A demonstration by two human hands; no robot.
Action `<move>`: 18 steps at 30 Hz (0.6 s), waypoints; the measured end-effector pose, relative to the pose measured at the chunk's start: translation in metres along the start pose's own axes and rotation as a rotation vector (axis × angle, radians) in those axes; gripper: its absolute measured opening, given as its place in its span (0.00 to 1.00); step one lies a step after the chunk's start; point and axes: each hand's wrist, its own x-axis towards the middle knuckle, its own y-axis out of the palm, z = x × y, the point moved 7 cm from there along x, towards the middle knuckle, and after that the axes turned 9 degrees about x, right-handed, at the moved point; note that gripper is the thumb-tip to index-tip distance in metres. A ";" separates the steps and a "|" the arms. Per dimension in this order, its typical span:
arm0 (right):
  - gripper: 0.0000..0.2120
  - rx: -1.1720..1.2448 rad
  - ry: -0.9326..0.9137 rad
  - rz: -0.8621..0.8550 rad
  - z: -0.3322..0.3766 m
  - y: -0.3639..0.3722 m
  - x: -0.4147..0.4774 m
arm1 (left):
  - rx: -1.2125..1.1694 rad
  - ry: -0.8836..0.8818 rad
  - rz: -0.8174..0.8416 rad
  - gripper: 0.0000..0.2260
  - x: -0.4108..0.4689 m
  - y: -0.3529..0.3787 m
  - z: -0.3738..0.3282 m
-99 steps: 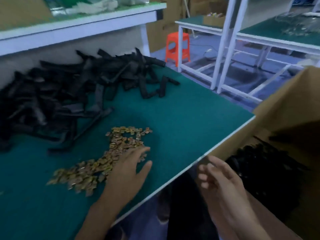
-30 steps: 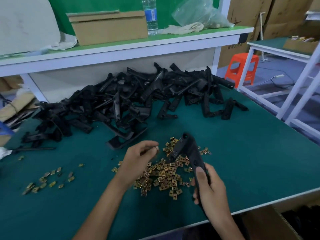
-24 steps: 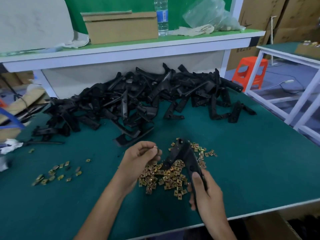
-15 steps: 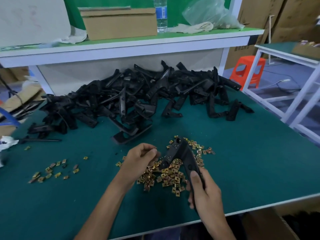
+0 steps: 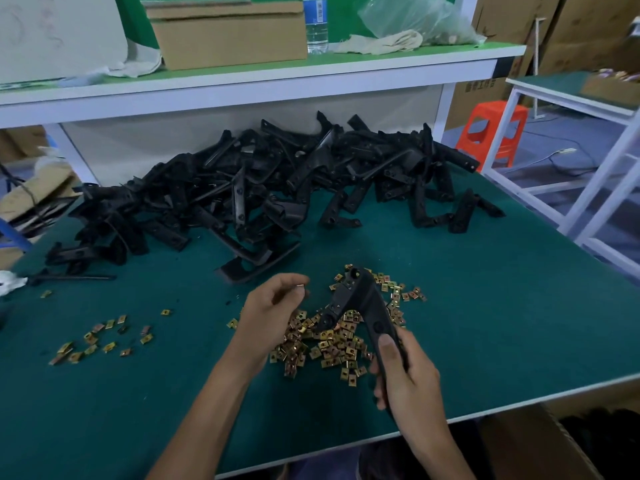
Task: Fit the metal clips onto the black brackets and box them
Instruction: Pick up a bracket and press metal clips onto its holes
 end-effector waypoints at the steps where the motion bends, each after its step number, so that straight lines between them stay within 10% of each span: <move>1: 0.08 0.005 0.006 -0.001 -0.001 0.000 0.000 | -0.034 -0.015 0.002 0.07 -0.001 0.001 0.000; 18: 0.11 -0.013 -0.032 0.008 0.000 0.000 0.001 | -0.087 -0.016 0.182 0.05 -0.017 0.018 -0.018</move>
